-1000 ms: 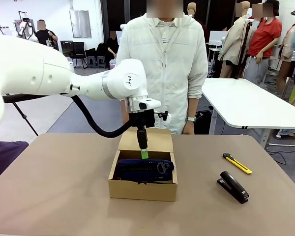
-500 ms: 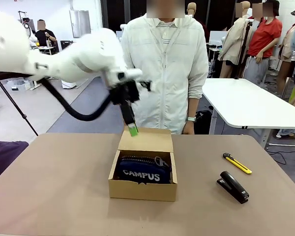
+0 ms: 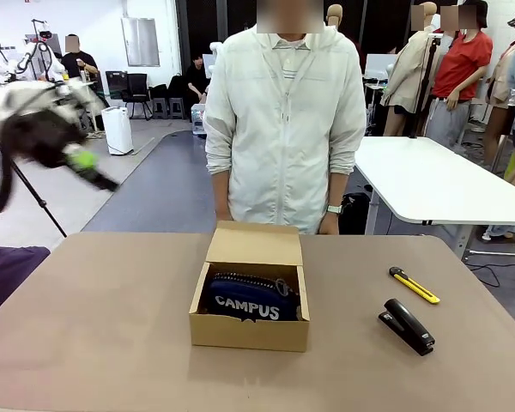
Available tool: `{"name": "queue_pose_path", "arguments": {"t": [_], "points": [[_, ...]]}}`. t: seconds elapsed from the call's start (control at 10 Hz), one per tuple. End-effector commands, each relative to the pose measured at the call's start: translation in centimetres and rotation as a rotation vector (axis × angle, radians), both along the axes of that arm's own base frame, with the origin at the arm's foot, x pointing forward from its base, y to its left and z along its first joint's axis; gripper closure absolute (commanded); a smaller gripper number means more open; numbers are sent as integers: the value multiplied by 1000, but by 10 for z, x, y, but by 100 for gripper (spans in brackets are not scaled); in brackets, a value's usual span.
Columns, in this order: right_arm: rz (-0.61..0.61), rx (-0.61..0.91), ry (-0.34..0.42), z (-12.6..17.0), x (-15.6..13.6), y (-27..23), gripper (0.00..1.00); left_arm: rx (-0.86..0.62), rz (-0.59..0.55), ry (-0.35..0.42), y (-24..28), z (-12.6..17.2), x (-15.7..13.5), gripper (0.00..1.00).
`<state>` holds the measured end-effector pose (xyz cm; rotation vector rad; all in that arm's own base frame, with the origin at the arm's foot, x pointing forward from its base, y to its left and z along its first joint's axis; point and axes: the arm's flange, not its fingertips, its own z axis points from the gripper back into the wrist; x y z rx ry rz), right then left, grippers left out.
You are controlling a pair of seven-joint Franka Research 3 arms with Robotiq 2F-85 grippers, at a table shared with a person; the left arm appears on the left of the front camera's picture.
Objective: Pack the items into the box.
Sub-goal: Pick up the item specified by the human and place it in the Mailer Box.
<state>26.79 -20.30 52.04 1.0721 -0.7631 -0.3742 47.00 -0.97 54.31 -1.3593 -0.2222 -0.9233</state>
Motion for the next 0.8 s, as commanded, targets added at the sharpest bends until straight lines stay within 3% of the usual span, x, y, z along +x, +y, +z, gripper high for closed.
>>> {"name": "queue_pose_path", "arguments": {"t": [0.0,0.1,0.2,0.3,0.7], "points": [[0,10,-47,1,3,0,0,-454,735,189,71,-36,-43,0],[0,10,-47,1,3,0,0,-504,871,214,100,-50,-67,0],[0,10,-47,1,3,0,0,-524,934,213,109,-60,-84,0],[0,10,-47,1,3,0,0,-128,280,137,107,-49,-48,0],[0,10,-47,1,3,0,0,-128,280,137,107,-49,-48,0]]}}
